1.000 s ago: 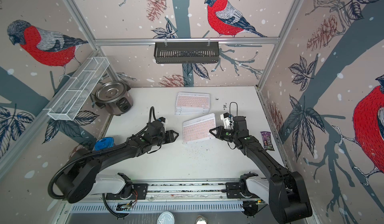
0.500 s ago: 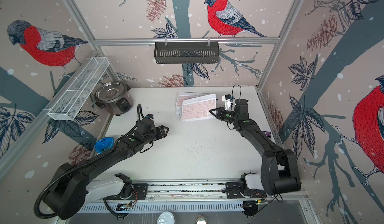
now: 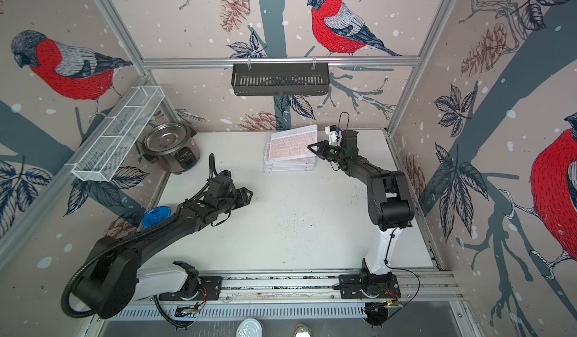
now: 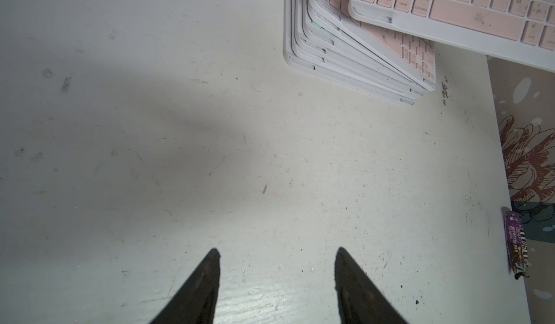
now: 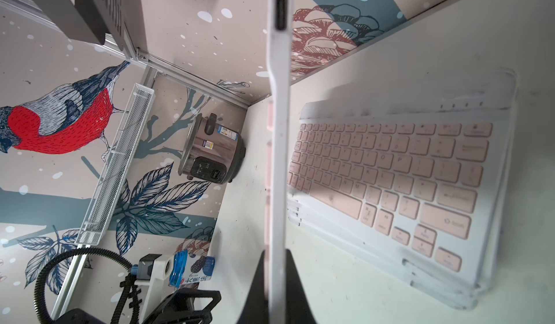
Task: Stack the numeric keypads
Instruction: Place the numeric keypad at the numeric keypad.
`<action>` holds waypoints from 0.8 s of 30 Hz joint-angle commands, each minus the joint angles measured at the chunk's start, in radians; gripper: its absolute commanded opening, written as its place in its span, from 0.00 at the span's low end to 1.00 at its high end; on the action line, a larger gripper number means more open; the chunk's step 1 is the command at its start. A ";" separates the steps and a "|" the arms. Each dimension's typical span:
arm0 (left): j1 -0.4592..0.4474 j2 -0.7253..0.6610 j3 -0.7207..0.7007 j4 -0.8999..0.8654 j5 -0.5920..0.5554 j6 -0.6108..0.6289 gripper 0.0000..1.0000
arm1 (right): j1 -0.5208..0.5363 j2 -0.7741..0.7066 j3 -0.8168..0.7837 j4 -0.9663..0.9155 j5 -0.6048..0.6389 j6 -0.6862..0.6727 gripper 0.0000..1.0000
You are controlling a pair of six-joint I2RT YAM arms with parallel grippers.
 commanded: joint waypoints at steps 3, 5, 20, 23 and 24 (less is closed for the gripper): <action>0.010 0.018 0.003 0.009 0.008 0.005 0.60 | 0.012 0.080 0.080 0.047 -0.031 -0.007 0.06; 0.012 0.021 0.000 0.011 0.008 0.003 0.60 | 0.013 0.105 0.105 0.013 -0.021 -0.020 0.06; 0.015 0.037 -0.007 0.015 0.018 -0.007 0.60 | 0.001 0.150 0.126 -0.079 0.011 -0.075 0.18; 0.015 0.040 -0.006 0.015 0.018 -0.007 0.60 | -0.002 0.157 0.133 -0.102 0.025 -0.091 0.21; 0.016 0.041 -0.006 0.014 0.019 -0.005 0.60 | -0.002 0.158 0.133 -0.105 0.027 -0.092 0.23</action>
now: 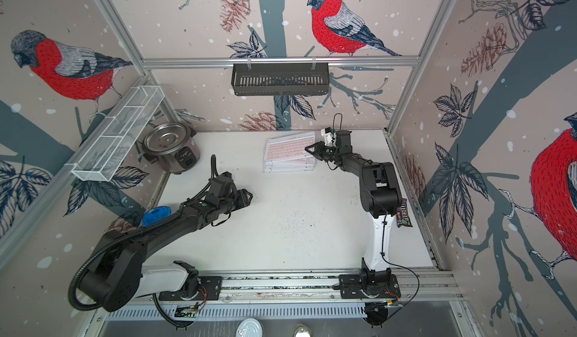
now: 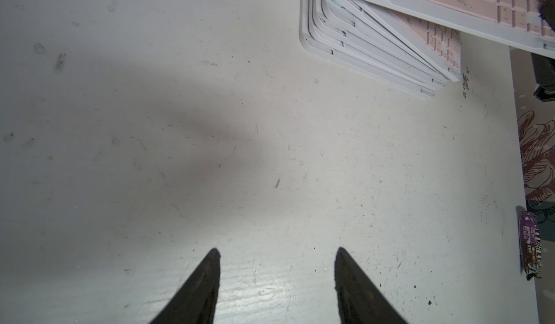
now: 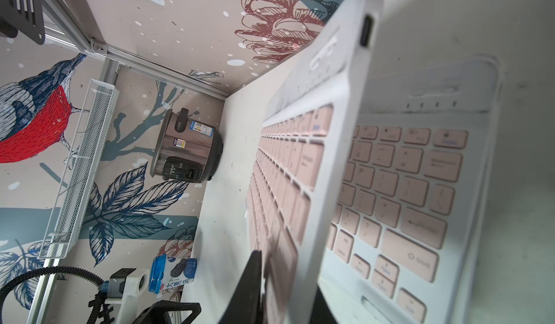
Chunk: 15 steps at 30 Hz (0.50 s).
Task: Stack the numeric keypads
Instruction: Place the numeric keypad at the numeric keypad.
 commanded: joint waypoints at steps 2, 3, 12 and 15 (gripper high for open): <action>0.002 0.004 0.002 0.012 -0.003 -0.004 0.60 | -0.004 0.007 0.011 -0.009 0.020 -0.037 0.37; 0.004 0.004 0.001 0.012 -0.002 -0.003 0.60 | -0.005 0.010 0.012 -0.011 0.022 -0.037 0.43; 0.004 0.006 -0.001 0.010 -0.004 -0.003 0.60 | -0.006 0.020 0.069 -0.136 0.096 -0.090 0.66; 0.004 0.009 -0.003 0.015 -0.004 -0.003 0.60 | -0.003 0.027 0.093 -0.179 0.123 -0.111 0.67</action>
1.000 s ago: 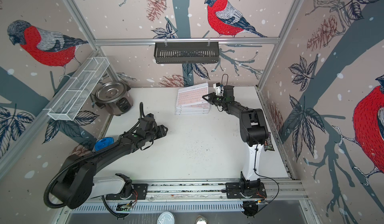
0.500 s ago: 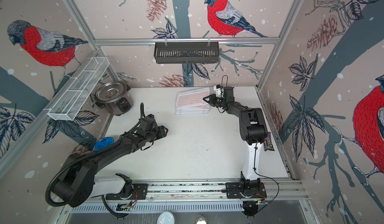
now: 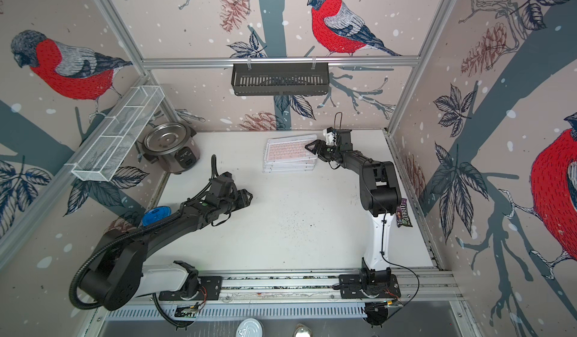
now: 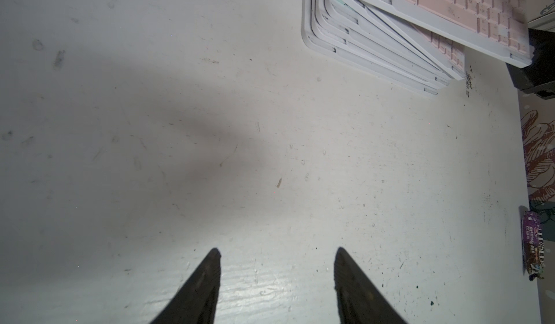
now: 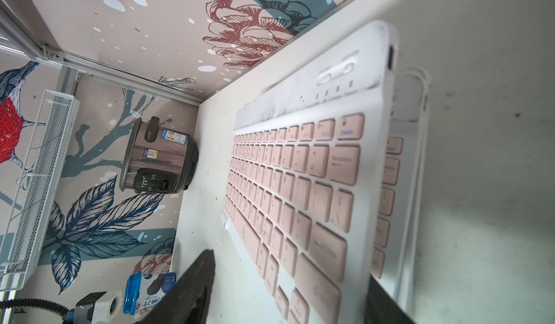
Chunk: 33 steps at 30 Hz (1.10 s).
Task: Stack the numeric keypads
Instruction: Place the numeric keypad at the numeric keypad.
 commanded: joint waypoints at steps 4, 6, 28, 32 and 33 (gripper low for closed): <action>0.004 0.005 -0.005 0.020 -0.003 -0.005 0.60 | 0.018 0.023 0.060 -0.109 0.088 -0.076 0.69; 0.003 0.005 -0.008 0.021 -0.001 -0.005 0.60 | 0.027 0.030 0.080 -0.143 0.121 -0.099 0.70; 0.004 -0.027 -0.021 0.023 -0.018 -0.006 0.60 | 0.060 -0.042 0.118 -0.286 0.353 -0.219 0.81; 0.003 -0.058 -0.005 -0.008 -0.076 0.013 0.60 | 0.064 -0.162 0.022 -0.261 0.408 -0.250 0.82; 0.004 -0.071 -0.002 -0.012 -0.101 0.021 0.60 | 0.064 -0.203 -0.017 -0.244 0.433 -0.255 0.82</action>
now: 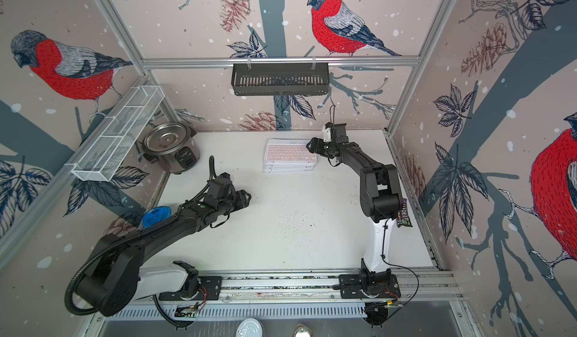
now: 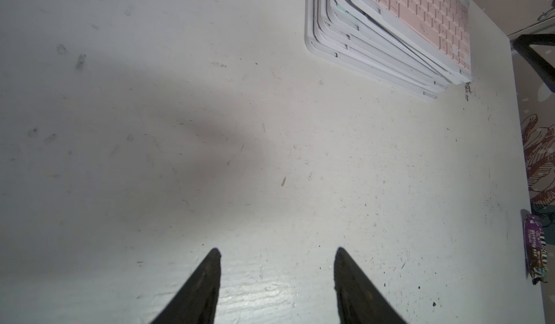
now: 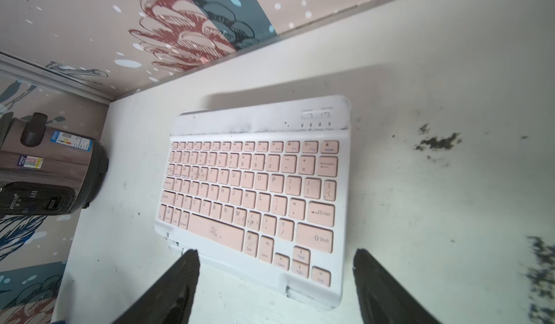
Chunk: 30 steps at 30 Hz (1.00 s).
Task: Stack the numeric keypads
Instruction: Place the numeric keypad at the numeric keypad, then reset both arms
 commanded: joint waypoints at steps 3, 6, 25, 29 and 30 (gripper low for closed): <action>0.002 -0.056 0.037 -0.019 -0.159 0.054 0.61 | 0.004 -0.206 -0.188 0.092 0.150 -0.063 0.84; 0.002 -0.085 0.056 0.008 -0.228 0.108 0.63 | 0.004 -0.351 -0.350 0.173 0.261 -0.096 0.87; 0.008 -0.047 -0.109 0.580 -0.820 0.515 0.97 | -0.123 -0.887 -1.086 0.720 0.756 -0.154 1.00; 0.054 -0.018 -0.152 0.693 -0.842 0.566 0.97 | -0.123 -0.882 -1.208 0.932 0.825 -0.280 1.00; 0.076 -0.016 -0.169 0.724 -0.822 0.570 0.97 | -0.125 -0.867 -1.222 0.963 0.835 -0.305 1.00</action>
